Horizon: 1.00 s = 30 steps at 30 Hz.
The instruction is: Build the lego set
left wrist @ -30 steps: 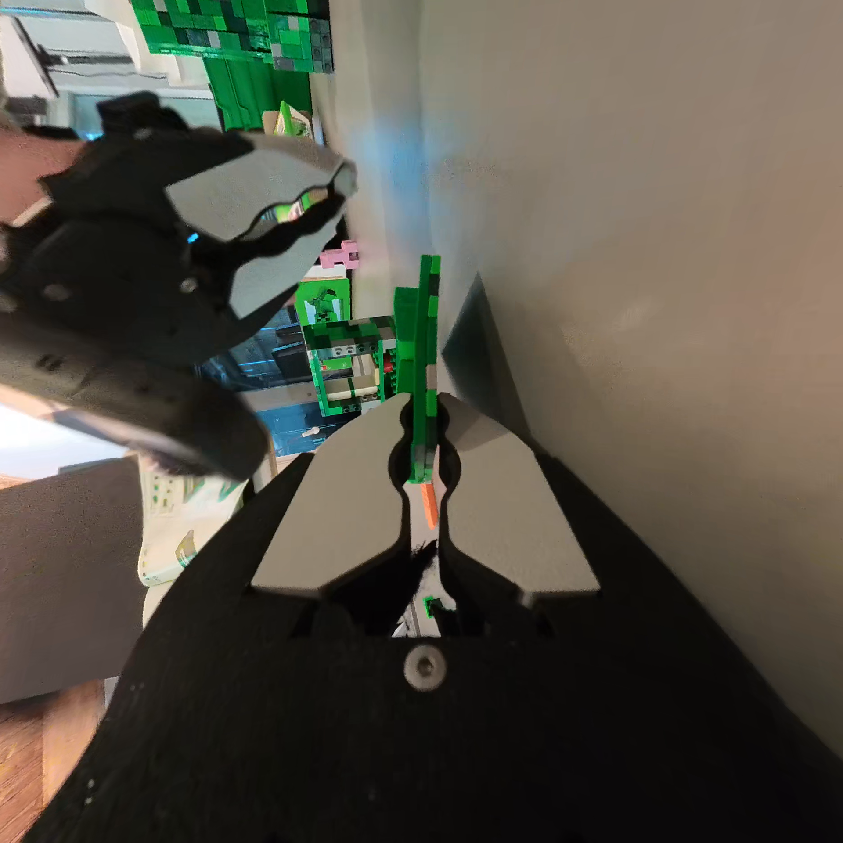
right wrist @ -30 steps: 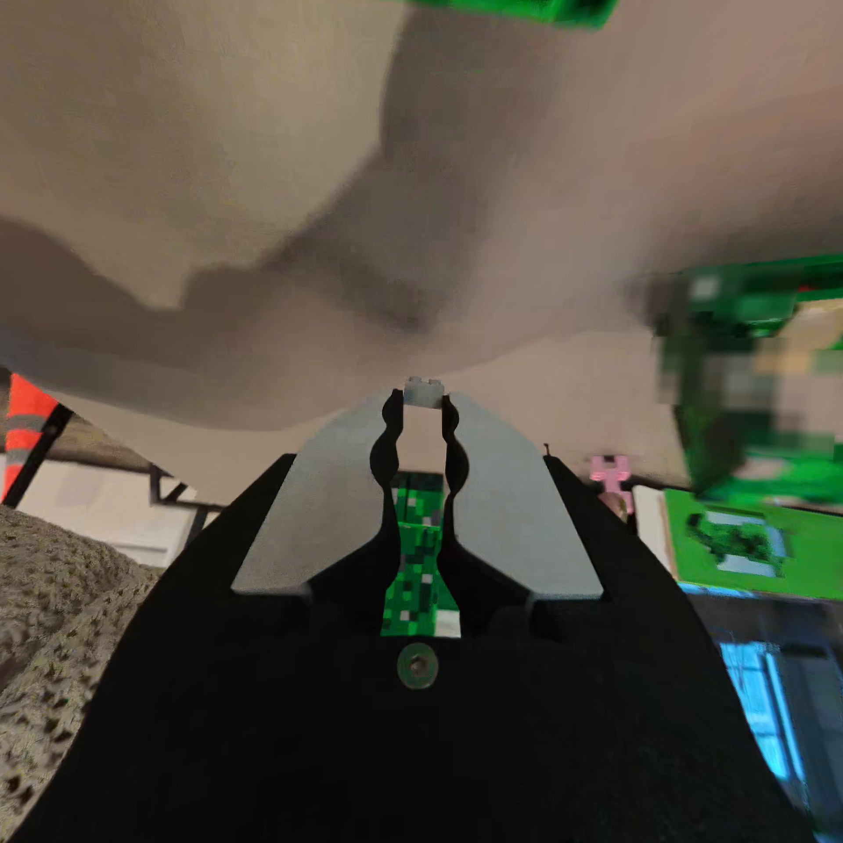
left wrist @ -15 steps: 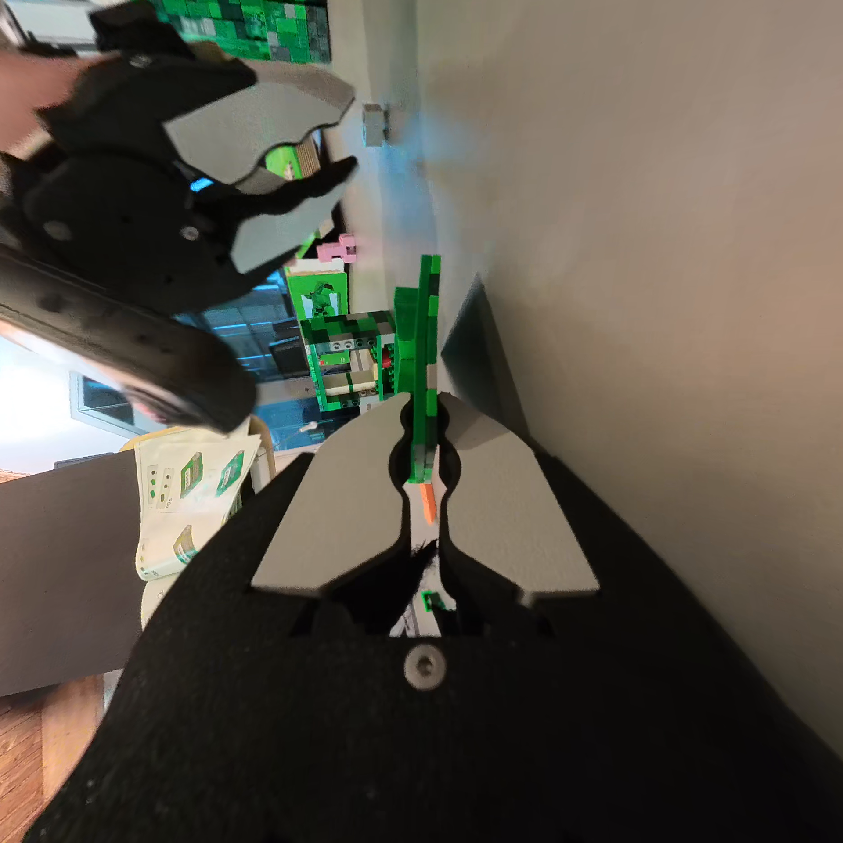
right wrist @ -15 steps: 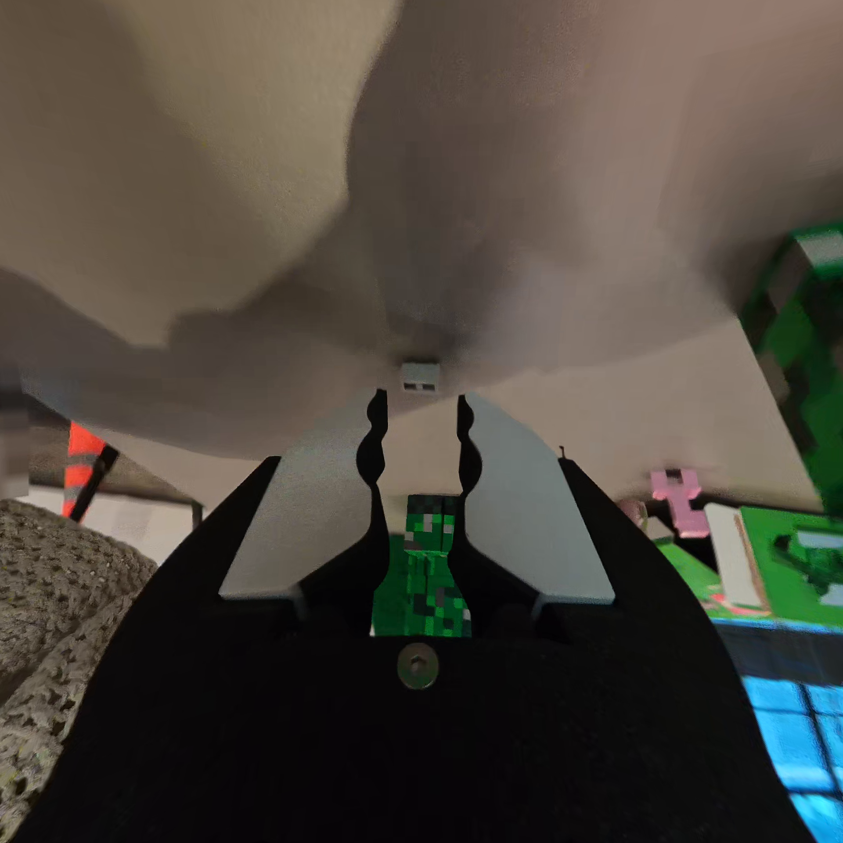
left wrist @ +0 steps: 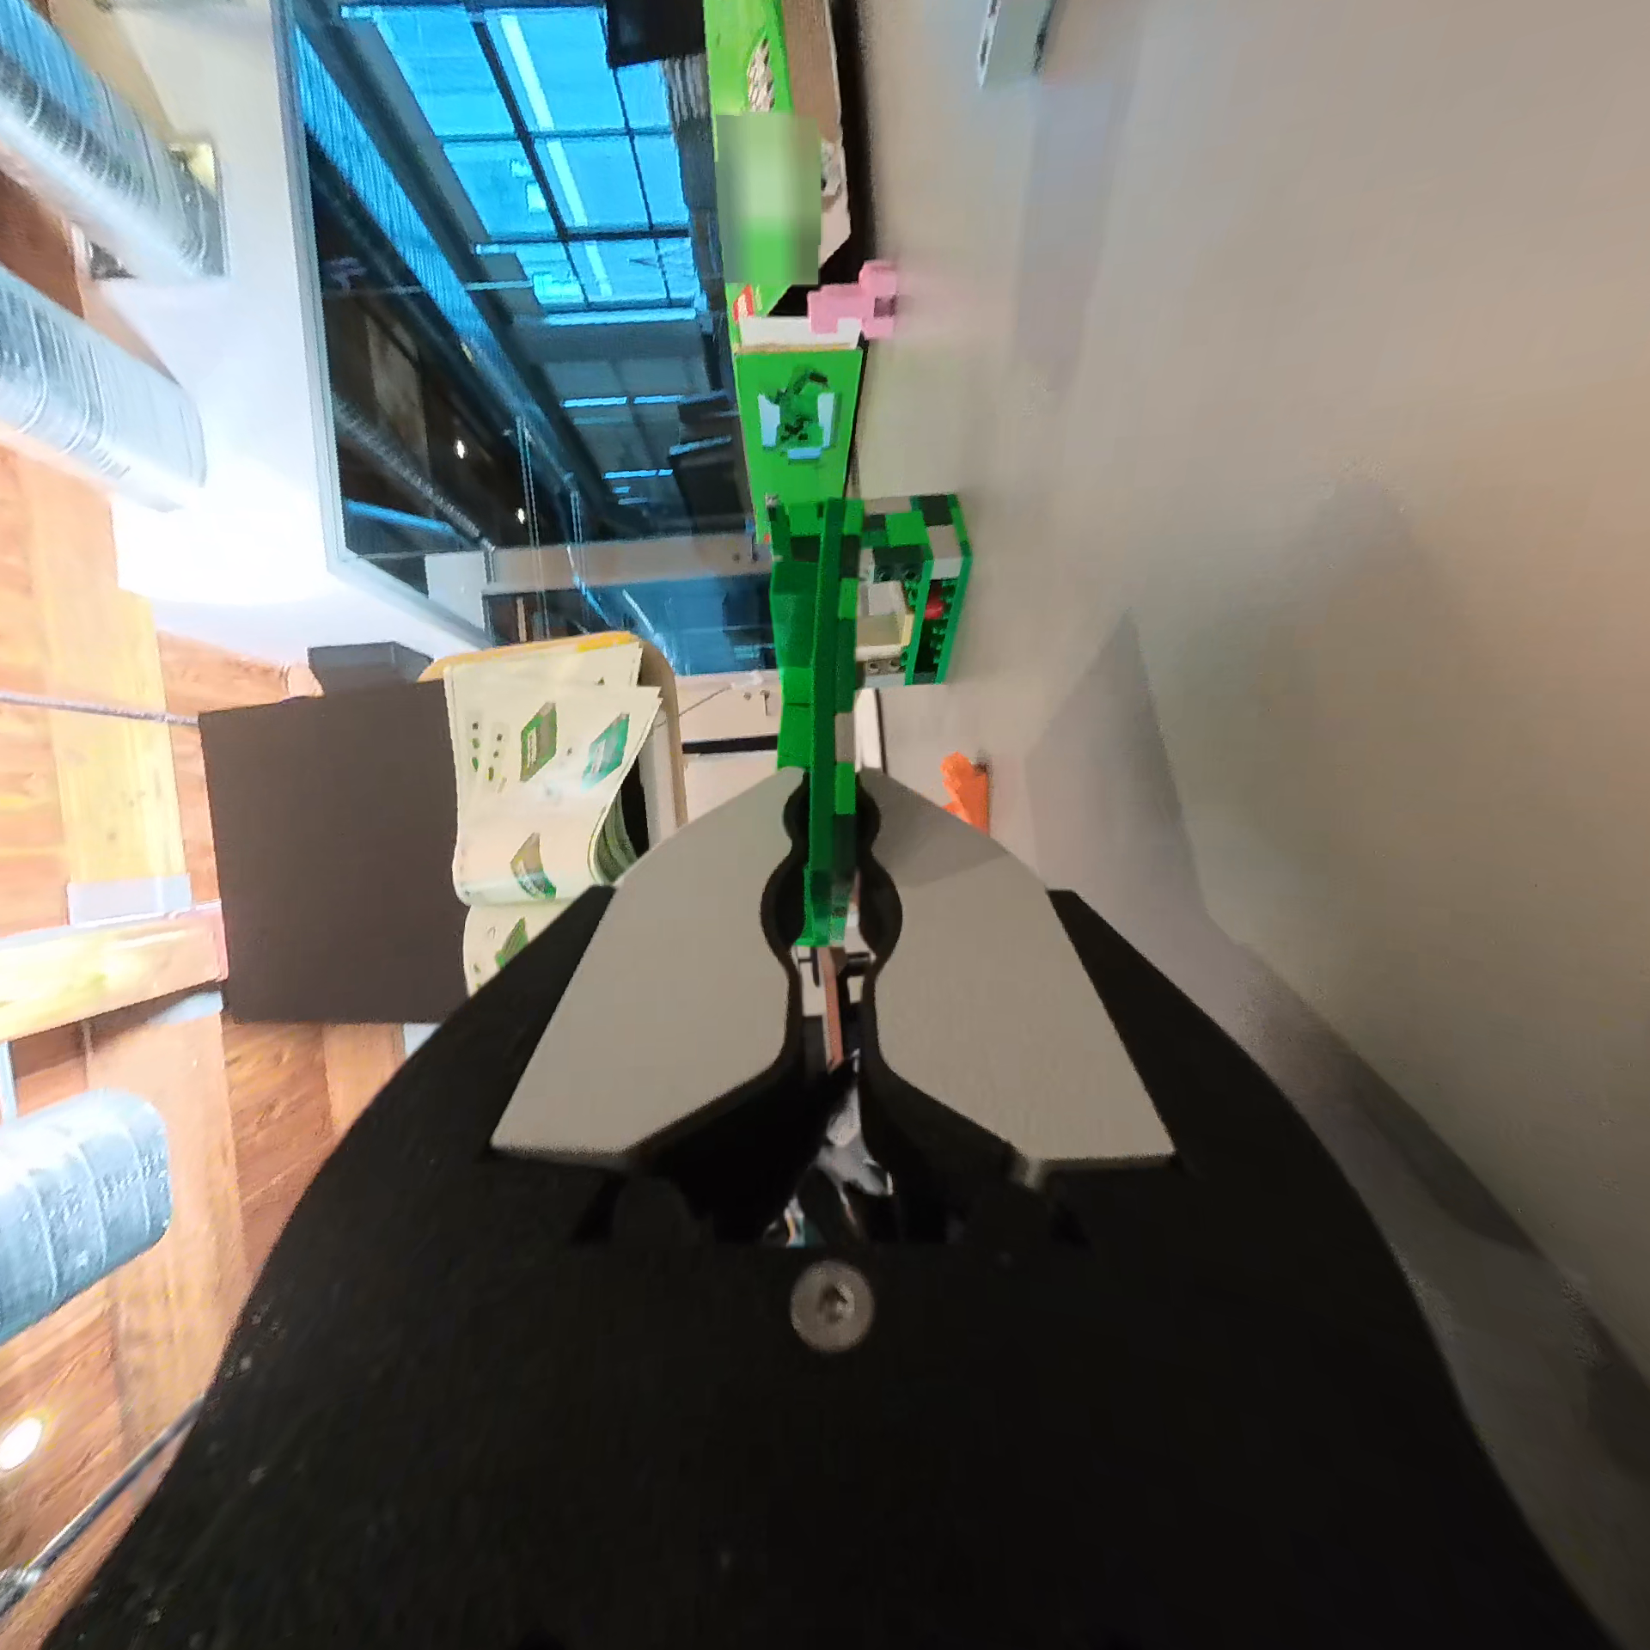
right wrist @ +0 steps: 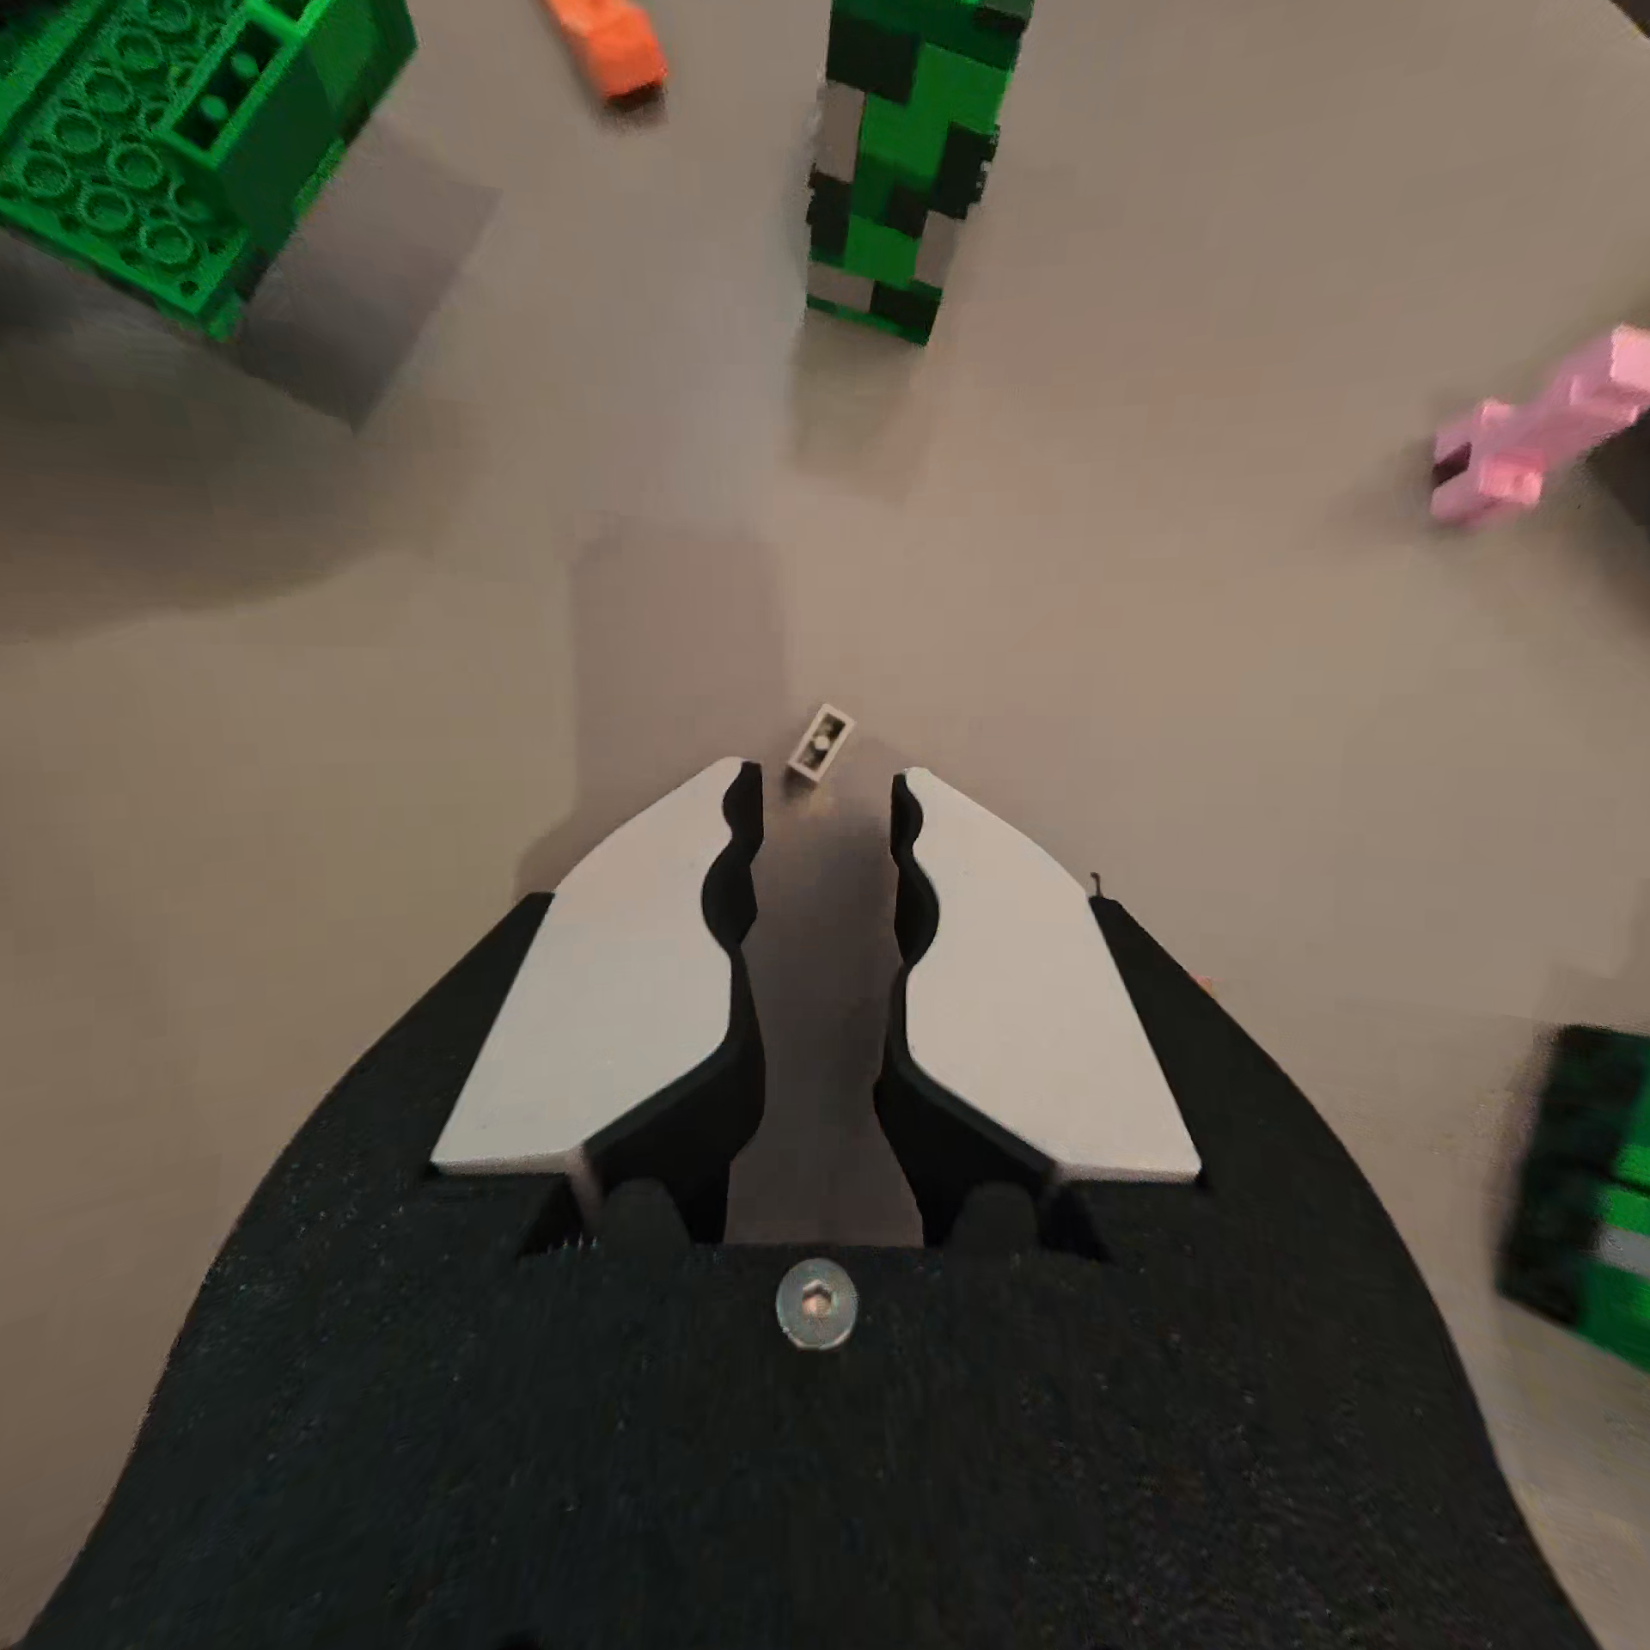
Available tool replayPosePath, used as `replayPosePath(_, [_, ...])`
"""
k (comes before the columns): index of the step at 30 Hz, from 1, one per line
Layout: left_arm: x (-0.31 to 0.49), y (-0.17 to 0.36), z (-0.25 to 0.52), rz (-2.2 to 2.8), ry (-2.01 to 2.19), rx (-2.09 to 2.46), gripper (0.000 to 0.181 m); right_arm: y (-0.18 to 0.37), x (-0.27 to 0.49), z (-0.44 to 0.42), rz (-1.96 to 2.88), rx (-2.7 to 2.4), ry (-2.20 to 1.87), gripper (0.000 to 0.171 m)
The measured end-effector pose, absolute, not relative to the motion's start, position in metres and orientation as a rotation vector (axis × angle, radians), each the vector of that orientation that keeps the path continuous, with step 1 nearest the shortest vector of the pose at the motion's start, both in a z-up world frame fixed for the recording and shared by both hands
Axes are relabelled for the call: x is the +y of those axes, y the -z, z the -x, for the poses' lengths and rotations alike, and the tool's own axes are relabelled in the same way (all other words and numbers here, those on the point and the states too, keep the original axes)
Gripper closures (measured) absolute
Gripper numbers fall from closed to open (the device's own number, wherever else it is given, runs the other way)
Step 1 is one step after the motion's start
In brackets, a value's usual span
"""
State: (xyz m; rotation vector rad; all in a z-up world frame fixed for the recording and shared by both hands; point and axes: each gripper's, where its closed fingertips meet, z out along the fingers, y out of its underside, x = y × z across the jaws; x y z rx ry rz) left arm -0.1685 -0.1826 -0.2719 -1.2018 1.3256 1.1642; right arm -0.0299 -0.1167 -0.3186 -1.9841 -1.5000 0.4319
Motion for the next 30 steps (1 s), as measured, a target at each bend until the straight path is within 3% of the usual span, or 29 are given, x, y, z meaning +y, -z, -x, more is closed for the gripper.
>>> replayPosePath(7, [-0.180, 0.268, 0.175, 1.256, -1.205, 1.263, 0.175, 0.331, -0.116, 0.036, 2.029, -1.352, -0.444, 0.148])
replayPosePath(9, [-0.180, 0.267, 0.175, 1.270, -1.202, 1.244, 0.175, 0.331, -0.114, 0.037, 2.033, -1.343, -0.427, 0.162])
replayPosePath(18, [-0.176, 0.273, 0.180, 1.374, -1.192, 1.192, 0.176, 0.263, -0.161, 0.109, 1.852, -1.348, -0.731, 0.162])
replayPosePath(30, [-0.176, 0.272, 0.177, 1.359, -1.186, 1.195, 0.176, 0.269, -0.183, 0.134, 1.903, -1.430, -0.722, 0.162])
